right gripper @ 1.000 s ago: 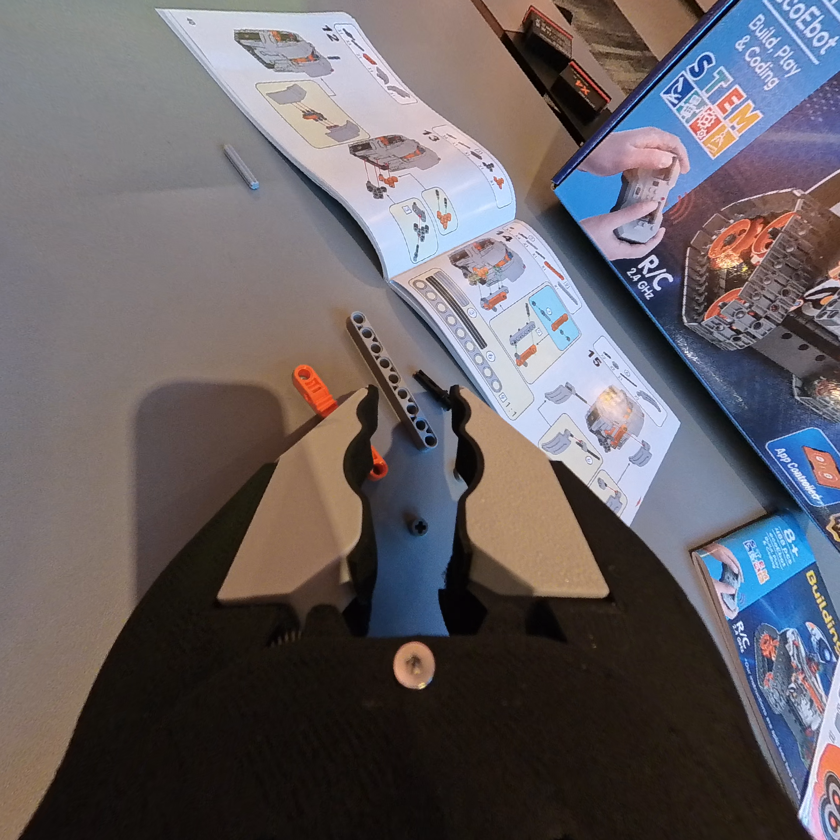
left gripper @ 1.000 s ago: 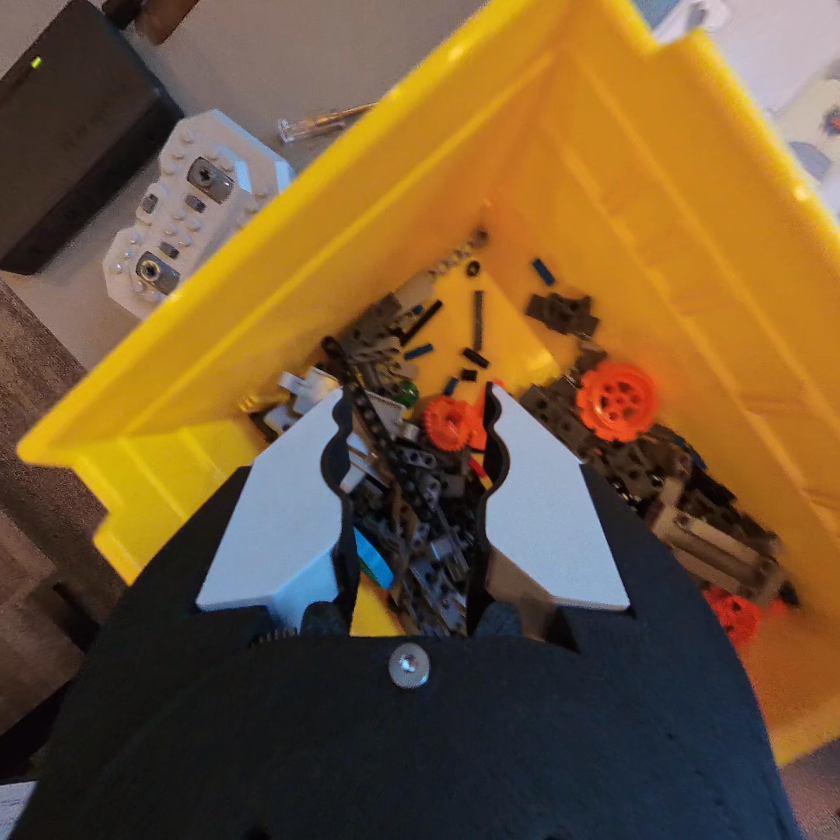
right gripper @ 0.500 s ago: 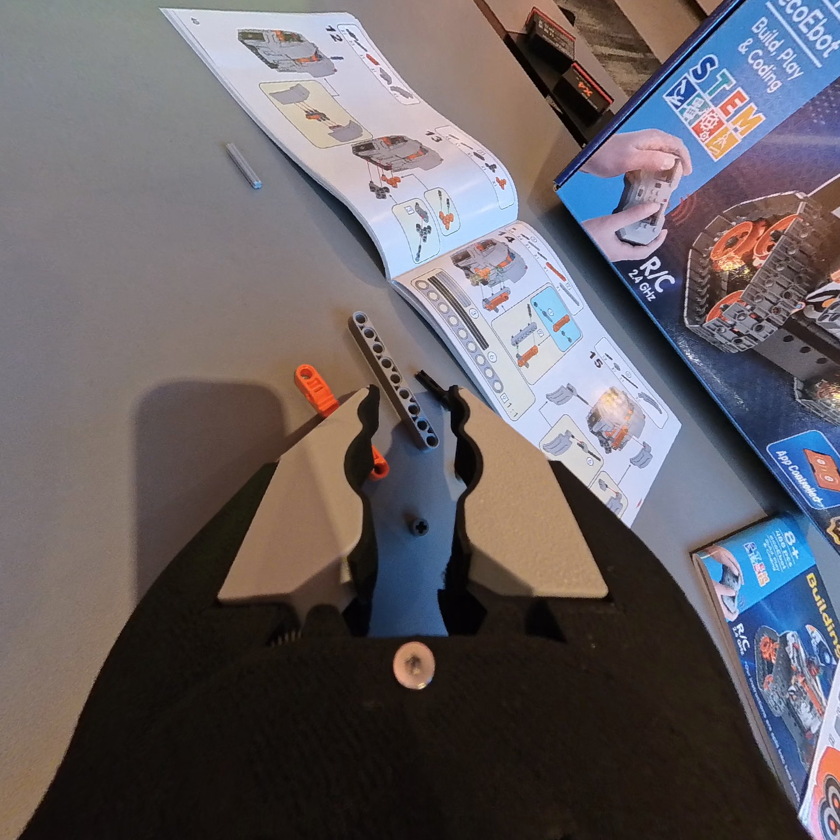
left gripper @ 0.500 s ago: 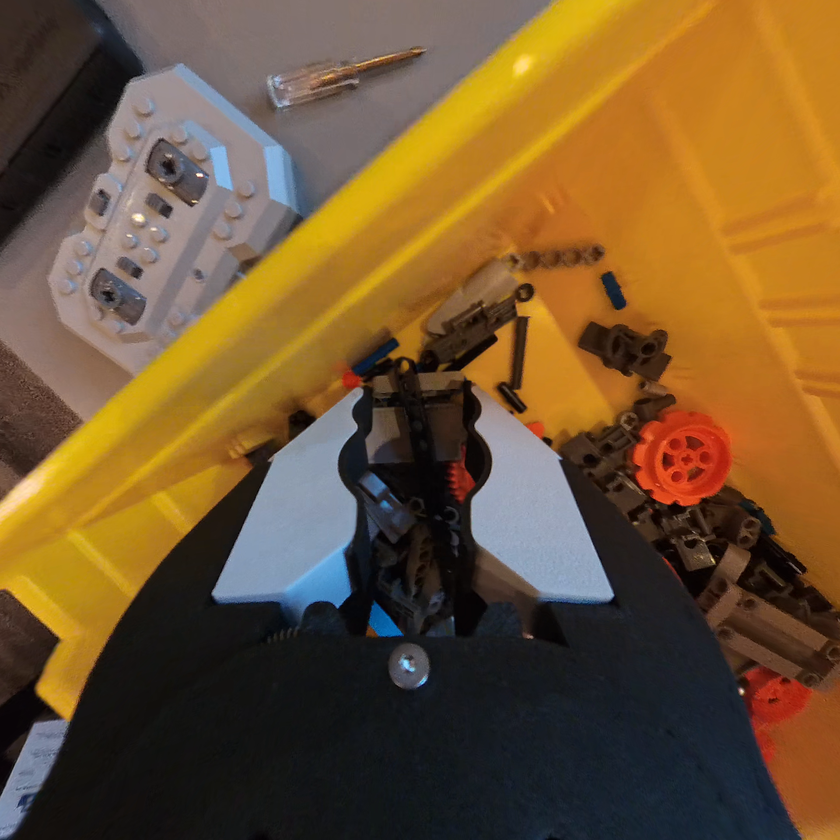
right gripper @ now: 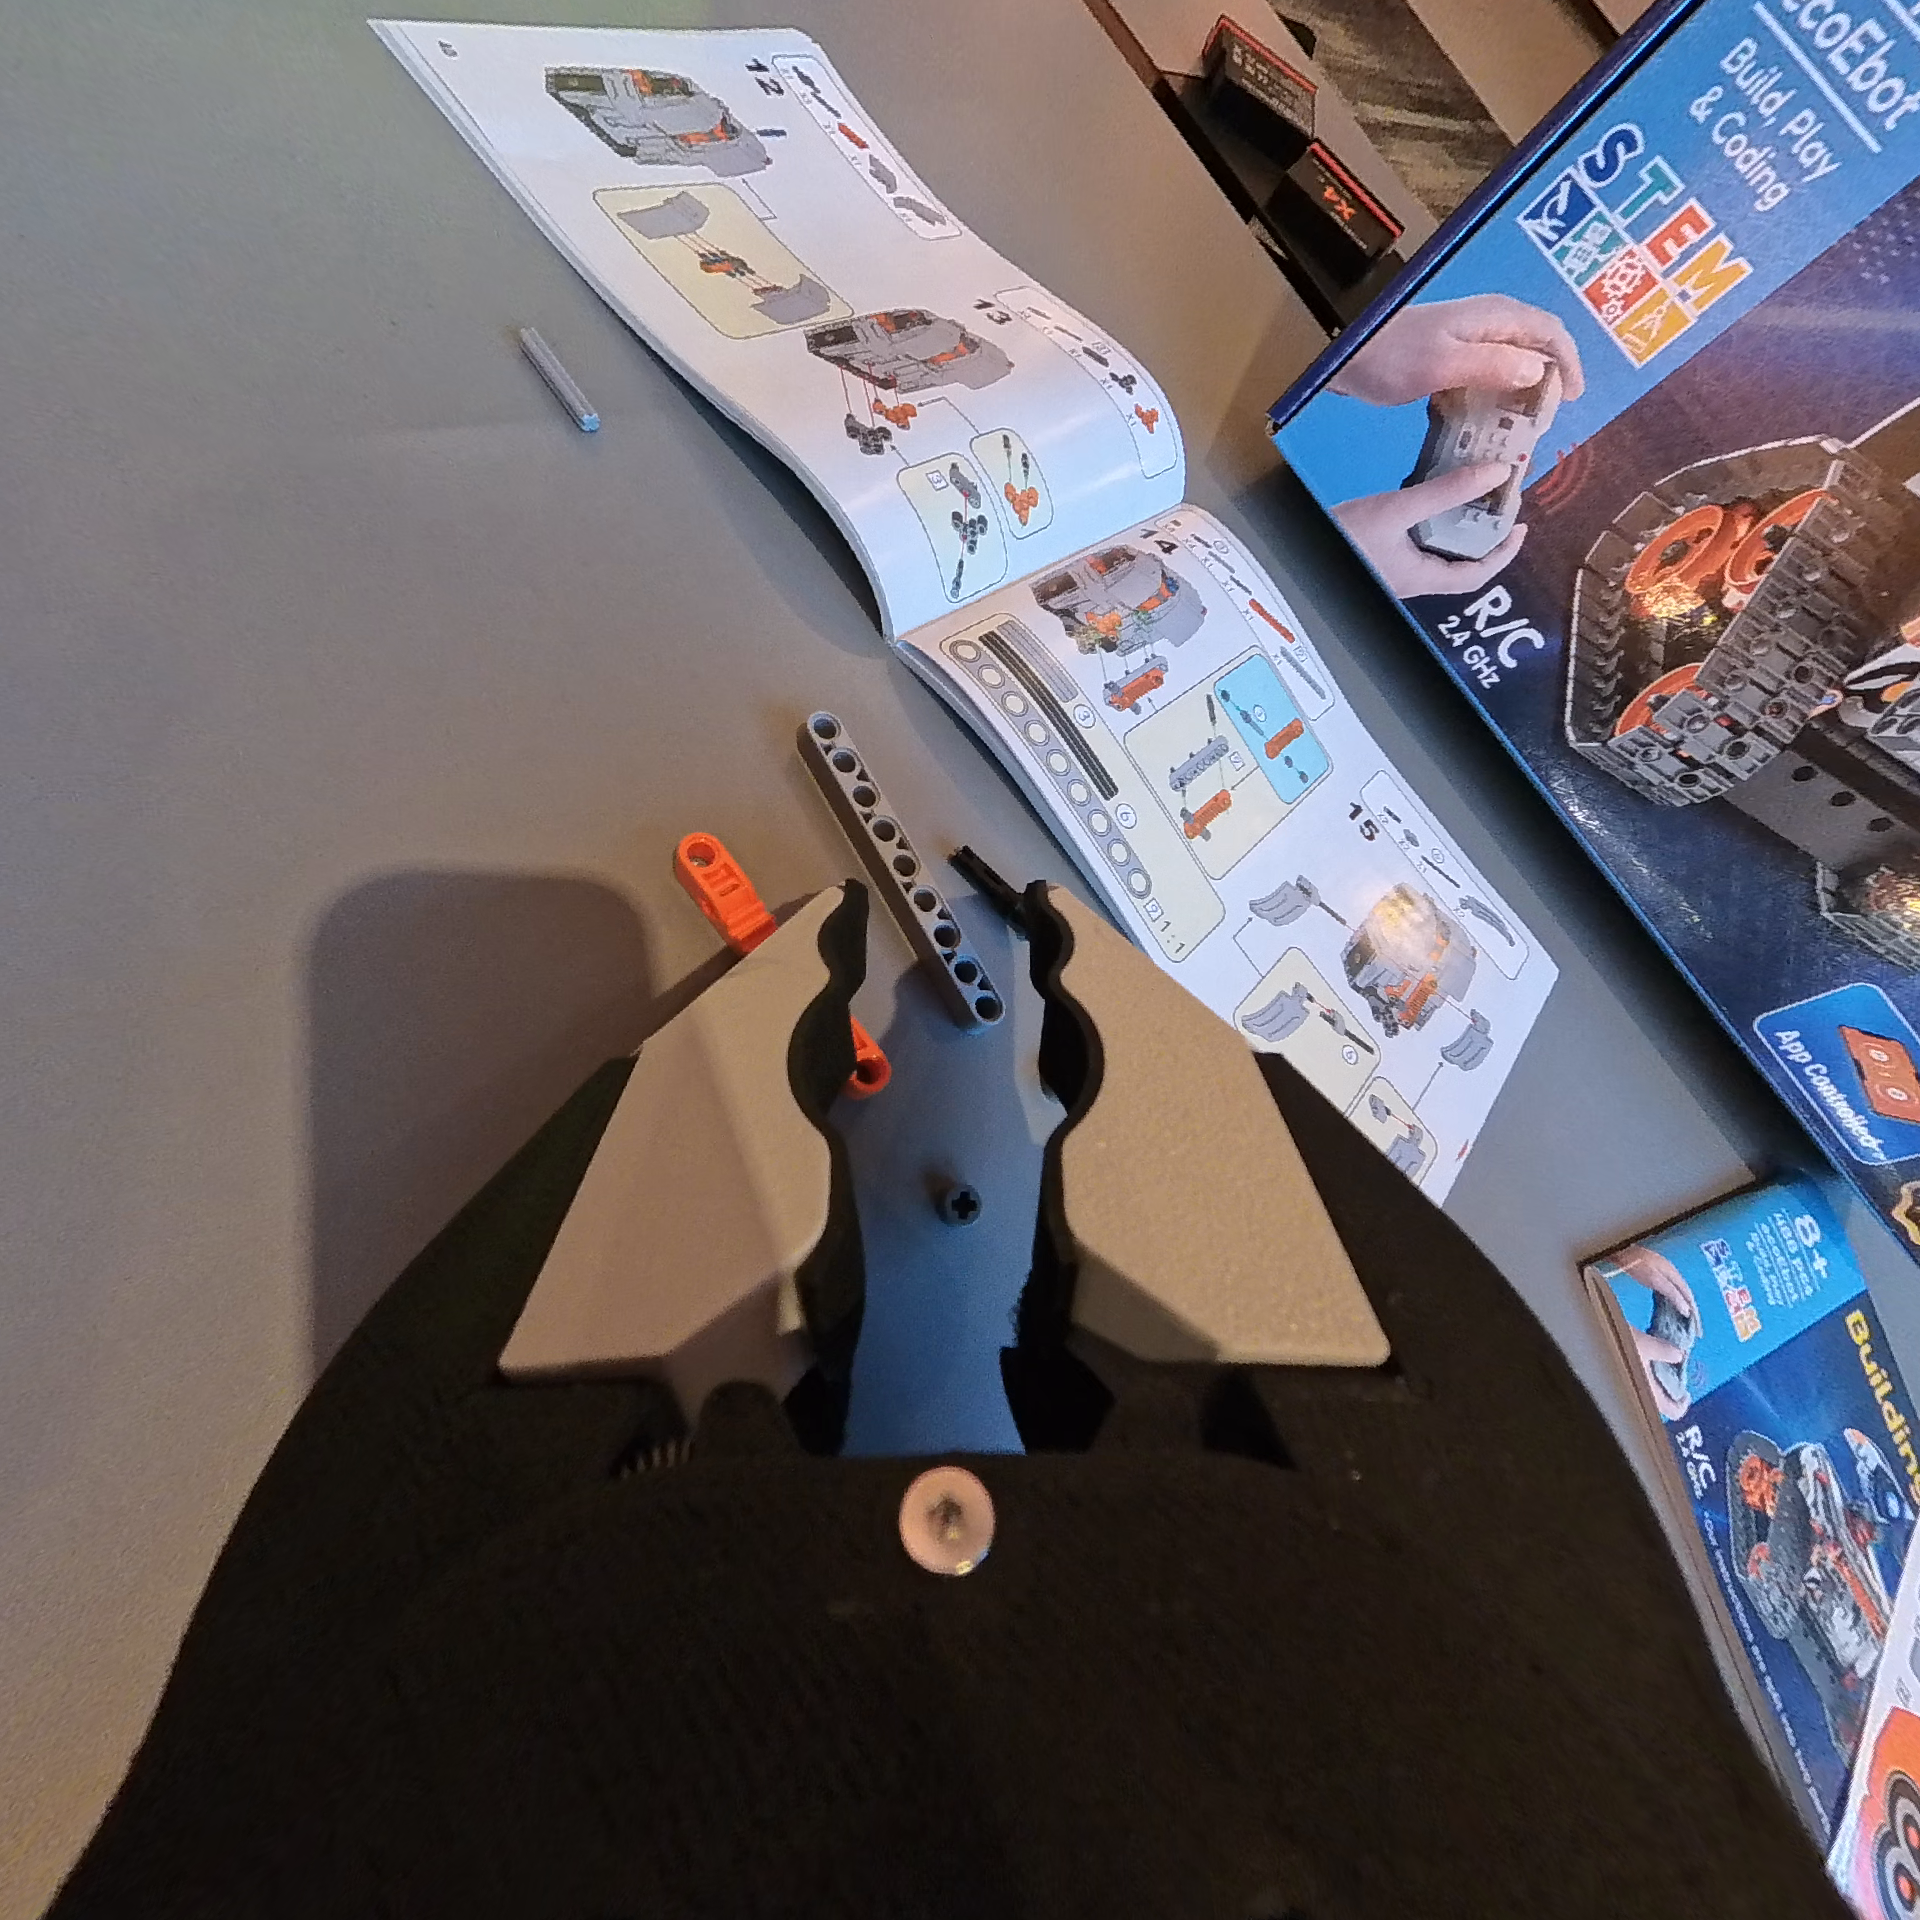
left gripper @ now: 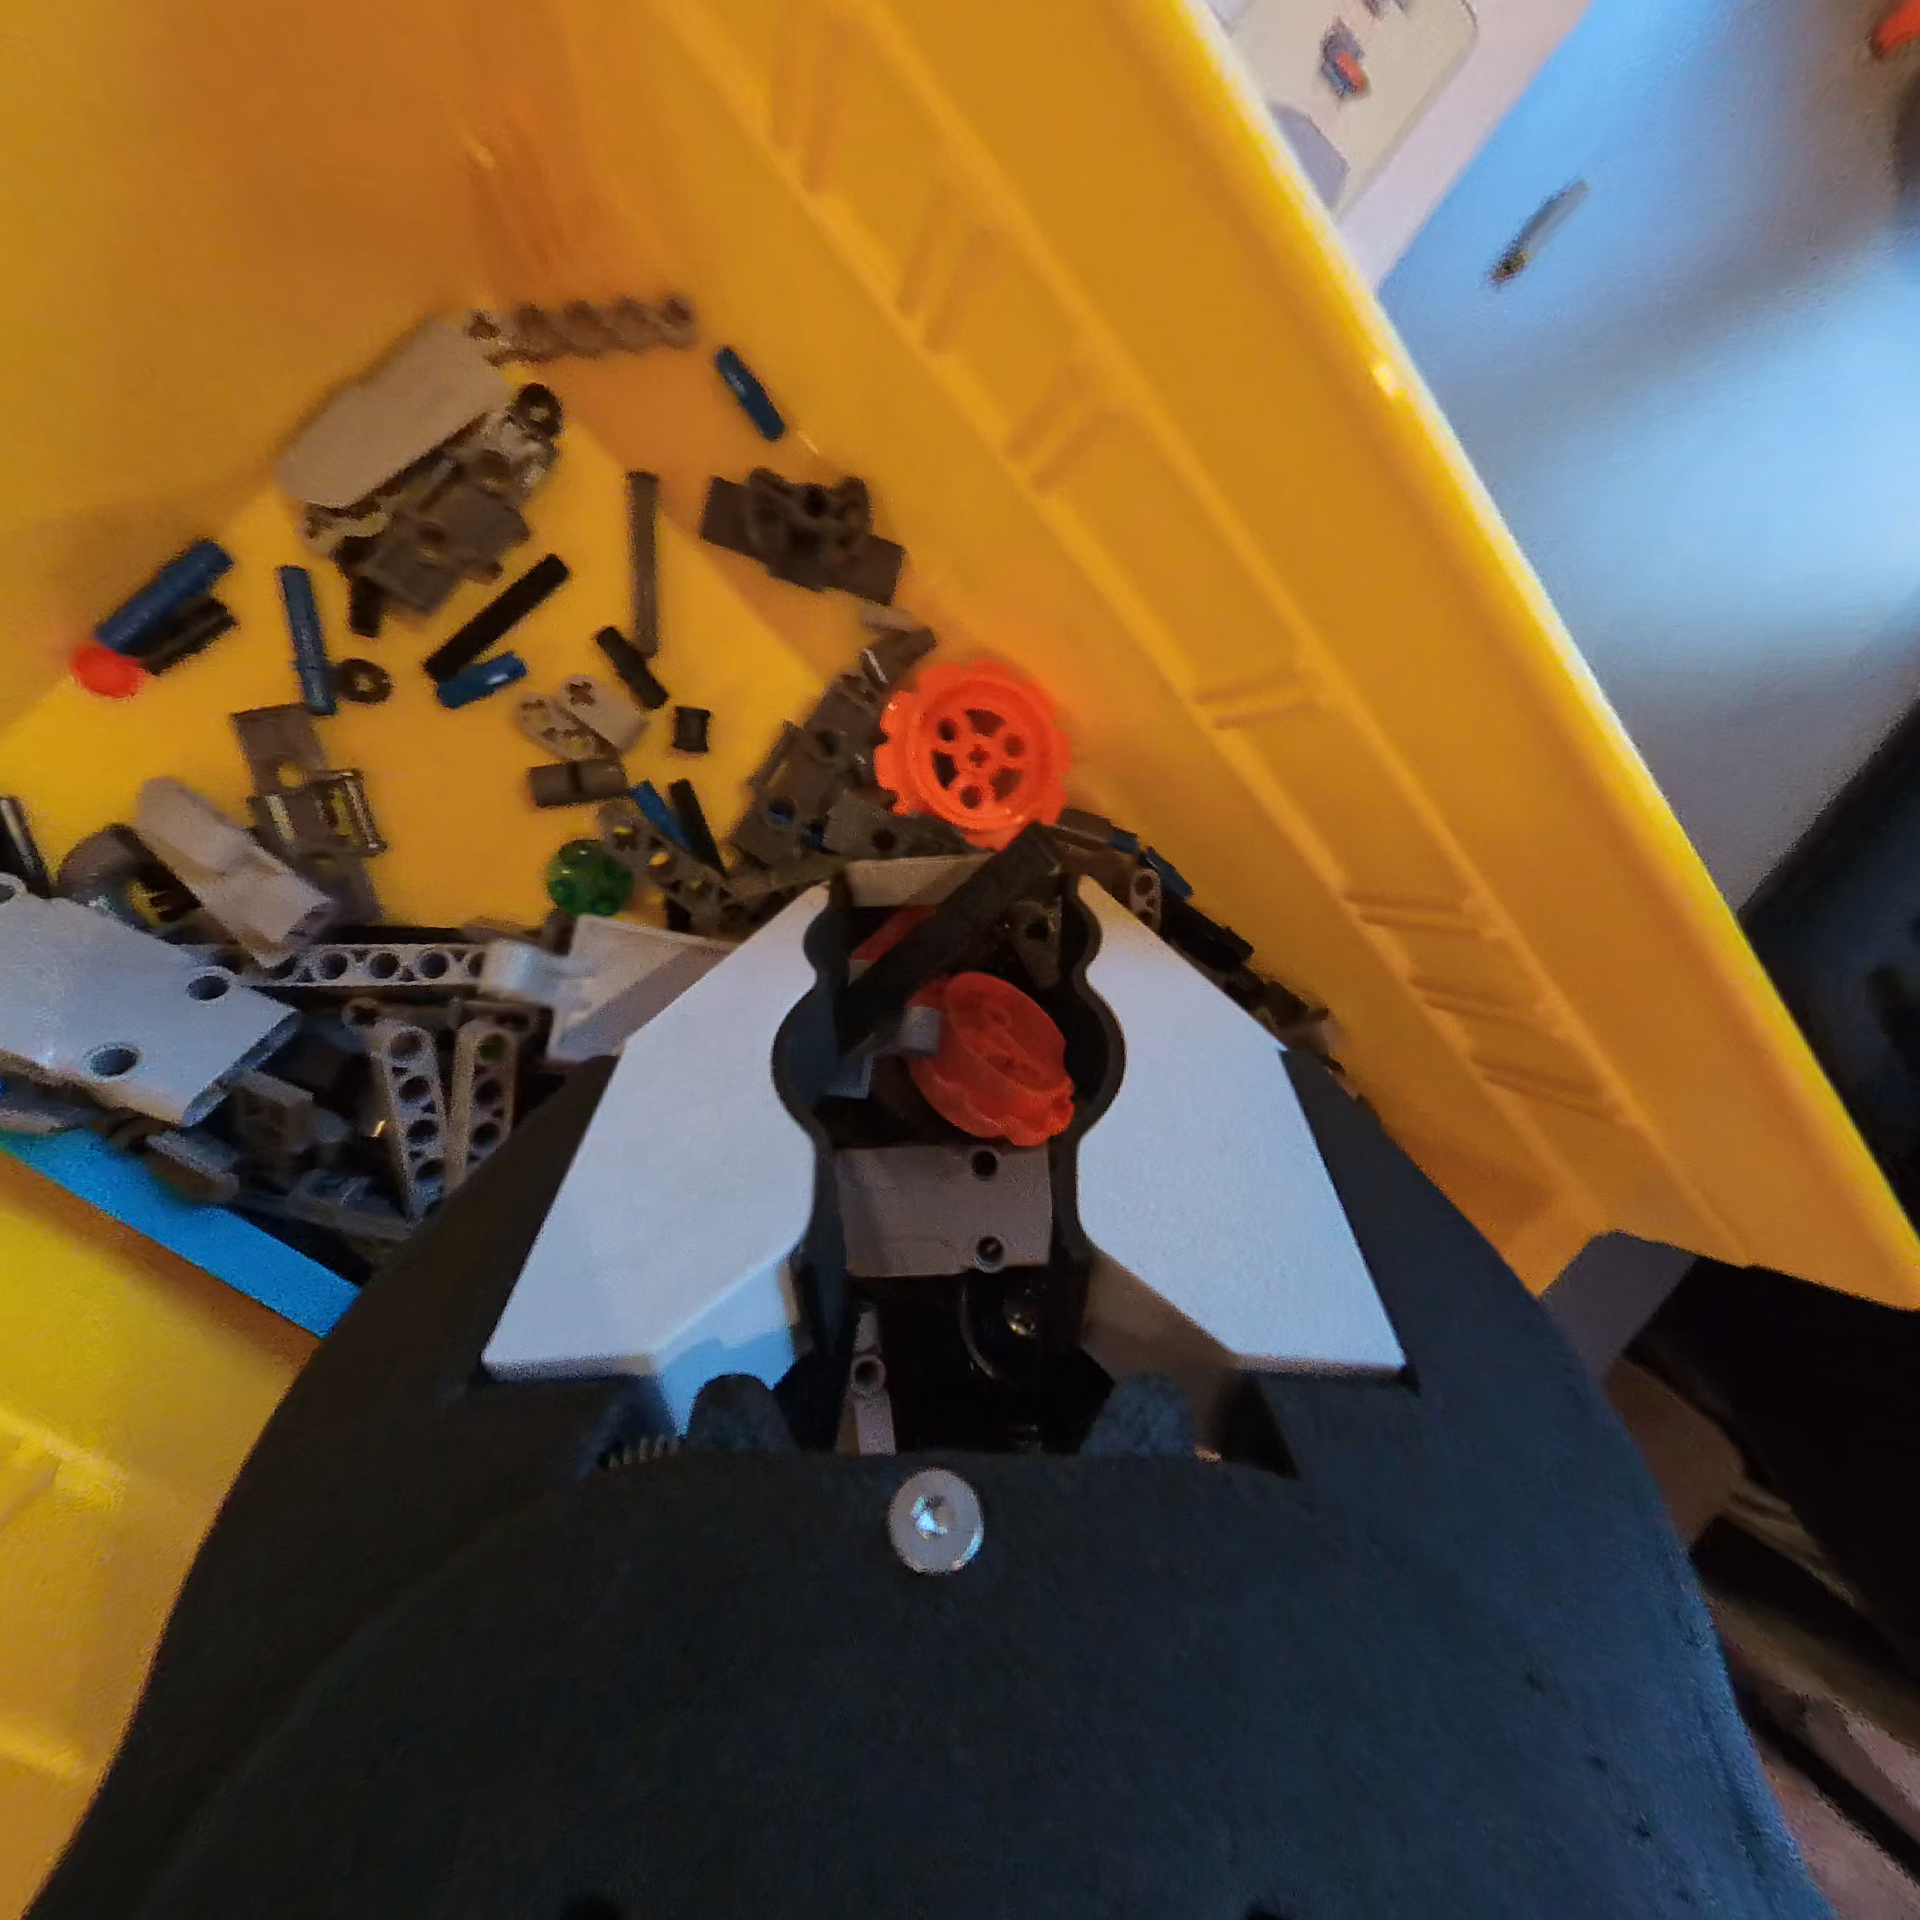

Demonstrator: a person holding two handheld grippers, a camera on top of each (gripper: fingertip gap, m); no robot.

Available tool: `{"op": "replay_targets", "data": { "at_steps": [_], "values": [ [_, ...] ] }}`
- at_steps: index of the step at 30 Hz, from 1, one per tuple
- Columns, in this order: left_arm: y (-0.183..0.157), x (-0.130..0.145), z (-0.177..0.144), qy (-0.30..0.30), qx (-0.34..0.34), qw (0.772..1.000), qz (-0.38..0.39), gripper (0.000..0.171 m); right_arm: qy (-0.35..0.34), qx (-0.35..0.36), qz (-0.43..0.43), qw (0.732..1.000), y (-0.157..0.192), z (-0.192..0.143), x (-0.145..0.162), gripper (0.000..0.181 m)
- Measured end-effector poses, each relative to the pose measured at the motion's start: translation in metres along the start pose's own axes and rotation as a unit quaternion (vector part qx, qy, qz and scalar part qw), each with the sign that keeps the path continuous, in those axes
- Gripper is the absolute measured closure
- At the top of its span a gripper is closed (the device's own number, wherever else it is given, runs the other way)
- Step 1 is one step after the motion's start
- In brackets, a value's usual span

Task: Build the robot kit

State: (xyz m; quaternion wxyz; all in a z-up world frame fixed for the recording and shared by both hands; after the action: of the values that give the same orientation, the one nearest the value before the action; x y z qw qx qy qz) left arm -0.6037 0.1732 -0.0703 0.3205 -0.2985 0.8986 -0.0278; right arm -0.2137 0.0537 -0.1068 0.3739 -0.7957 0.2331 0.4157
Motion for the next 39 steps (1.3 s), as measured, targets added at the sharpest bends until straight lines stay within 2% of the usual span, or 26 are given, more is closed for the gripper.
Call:
{"op": "replay_targets", "data": {
  "at_steps": [2, 3, 4, 6, 7, 10, 12, 17, 18, 21, 23, 25, 28, 30, 33, 37, 39],
  "values": [
    [0.001, -0.003, -0.001, -0.006, -0.012, 1.000, 0.025, 0.115, 0.000, 0.000, 0.000, 1.000, 0.000, 0.000, 0.000, 0.152],
    [0.004, -0.009, -0.004, -0.024, -0.024, 0.999, 0.035, 0.116, 0.000, 0.000, -0.001, 1.000, 0.000, 0.000, 0.000, 0.152],
    [0.009, -0.017, -0.006, -0.051, -0.031, 0.997, 0.038, 0.120, 0.000, 0.000, -0.001, 1.000, 0.000, 0.000, 0.000, 0.152],
    [0.024, -0.037, -0.010, -0.103, -0.052, 0.993, 0.030, 0.143, 0.000, 0.001, 0.000, 1.000, 0.000, 0.000, 0.000, 0.152],
    [0.037, -0.044, -0.009, -0.105, -0.076, 0.991, 0.030, 0.149, 0.001, 0.001, 0.001, 1.000, 0.000, 0.000, 0.000, 0.152],
    [0.070, -0.051, 0.006, -0.051, -0.127, 0.989, 0.045, 0.148, 0.001, 0.002, 0.001, 1.000, 0.000, 0.000, 0.000, 0.152],
    [0.081, -0.050, 0.016, -0.034, -0.128, 0.990, 0.037, 0.151, 0.000, 0.001, 0.000, 1.000, 0.000, 0.000, 0.000, 0.152],
    [0.075, -0.052, 0.031, -0.028, -0.049, 0.998, 0.004, 0.157, 0.001, -0.001, 0.003, 1.000, -0.001, 0.000, 0.000, 0.152],
    [0.074, -0.053, 0.029, -0.021, -0.054, 0.998, 0.008, 0.157, 0.000, -0.001, 0.002, 1.000, 0.000, 0.000, 0.000, 0.152],
    [0.078, -0.062, 0.002, -0.050, -0.104, 0.993, 0.034, 0.158, -0.001, -0.002, -0.001, 1.000, 0.000, 0.000, 0.000, 0.153],
    [0.084, -0.059, -0.020, -0.035, -0.164, 0.985, 0.030, 0.150, -0.001, -0.003, -0.002, 1.000, 0.001, 0.000, 0.000, 0.153],
    [0.089, -0.044, -0.031, 0.032, -0.195, 0.980, -0.008, 0.135, -0.001, -0.003, -0.003, 1.000, 0.001, 0.000, 0.000, 0.153],
    [0.087, -0.025, -0.028, 0.078, -0.172, 0.979, -0.071, 0.120, 0.000, -0.003, -0.003, 1.000, 0.001, 0.000, 0.000, 0.154],
    [0.089, -0.023, -0.026, 0.085, -0.190, 0.975, -0.074, 0.123, 0.000, -0.003, -0.003, 1.000, 0.001, 0.000, 0.000, 0.154],
    [0.090, -0.024, -0.021, 0.102, -0.202, 0.970, -0.087, 0.110, 0.000, -0.002, -0.002, 1.000, 0.001, 0.000, 0.000, 0.153],
    [0.087, -0.026, -0.015, 0.125, -0.240, 0.962, -0.047, 0.102, 0.000, -0.002, -0.003, 1.000, 0.001, 0.000, 0.000, 0.153],
    [0.091, -0.030, -0.018, 0.101, -0.288, 0.952, -0.015, 0.110, 0.000, -0.002, -0.002, 1.000, 0.001, 0.000, 0.000, 0.153]
  ]
}}
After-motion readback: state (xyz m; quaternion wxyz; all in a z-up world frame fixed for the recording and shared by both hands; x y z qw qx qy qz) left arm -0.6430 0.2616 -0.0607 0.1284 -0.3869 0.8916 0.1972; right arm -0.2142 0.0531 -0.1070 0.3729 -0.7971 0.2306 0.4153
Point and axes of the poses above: each gripper's, where its closed fingertips meet, z out along the fingers, x out of its underside, y = z × x across the jaws, the point moved 8 cm from there along -z, back along the fingers, and after that the axes turned 12 degrees about -y, right-handed, at the moved point
